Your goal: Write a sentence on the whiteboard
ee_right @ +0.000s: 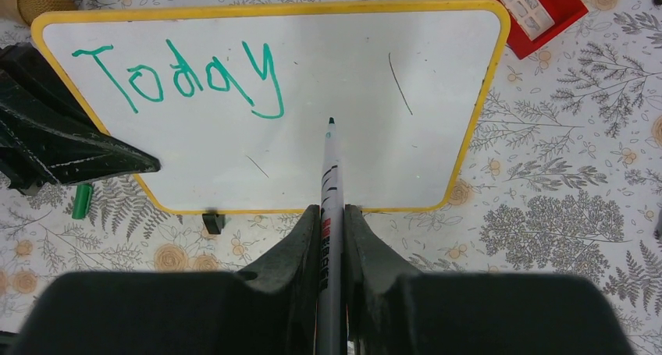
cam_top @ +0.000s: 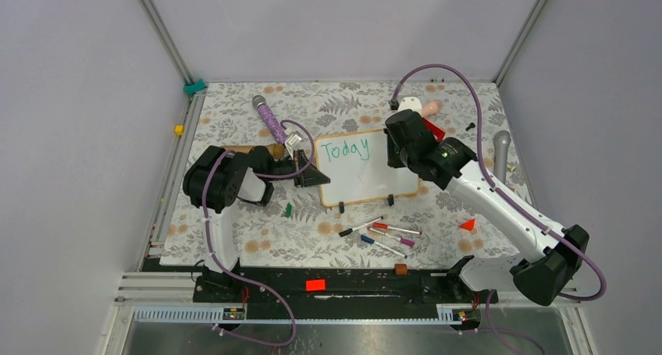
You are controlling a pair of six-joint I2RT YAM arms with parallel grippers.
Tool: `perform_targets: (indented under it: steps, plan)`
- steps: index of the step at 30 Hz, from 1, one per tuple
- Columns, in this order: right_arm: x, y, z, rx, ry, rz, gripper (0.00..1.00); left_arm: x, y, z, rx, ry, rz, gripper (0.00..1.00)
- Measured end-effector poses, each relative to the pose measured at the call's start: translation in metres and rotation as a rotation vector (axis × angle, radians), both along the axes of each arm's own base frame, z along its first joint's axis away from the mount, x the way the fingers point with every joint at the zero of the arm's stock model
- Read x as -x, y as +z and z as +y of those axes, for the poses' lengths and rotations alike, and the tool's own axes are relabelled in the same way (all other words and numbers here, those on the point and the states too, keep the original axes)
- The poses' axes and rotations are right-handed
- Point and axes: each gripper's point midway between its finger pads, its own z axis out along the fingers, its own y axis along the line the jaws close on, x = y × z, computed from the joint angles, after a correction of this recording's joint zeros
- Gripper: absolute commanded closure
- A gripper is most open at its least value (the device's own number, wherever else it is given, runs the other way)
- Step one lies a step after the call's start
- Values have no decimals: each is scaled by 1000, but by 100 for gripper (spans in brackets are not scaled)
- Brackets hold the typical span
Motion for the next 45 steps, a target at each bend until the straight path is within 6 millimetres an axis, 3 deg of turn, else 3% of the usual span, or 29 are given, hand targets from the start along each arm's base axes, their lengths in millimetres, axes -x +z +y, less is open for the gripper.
perform_targets:
  steps: [14, 18, 25, 34, 45]
  plan:
    - [-9, -18, 7, 19, -17, 34, 100, 0, -1, 0, -3, 0, -21, 100]
    - [-16, -15, 15, -30, -9, -13, 100, 0, -1, 0, -3, 0, -22, 100]
    - [-19, -29, 24, -98, 12, -63, 100, 0, -1, 0, -3, 1, -22, 100]
    - [-35, -24, 40, -120, 30, -85, 100, 0, -1, 0, -3, 1, -22, 100]
    - [-44, -20, 40, -108, 14, -99, 100, 0, -1, 0, -3, 1, -22, 100]
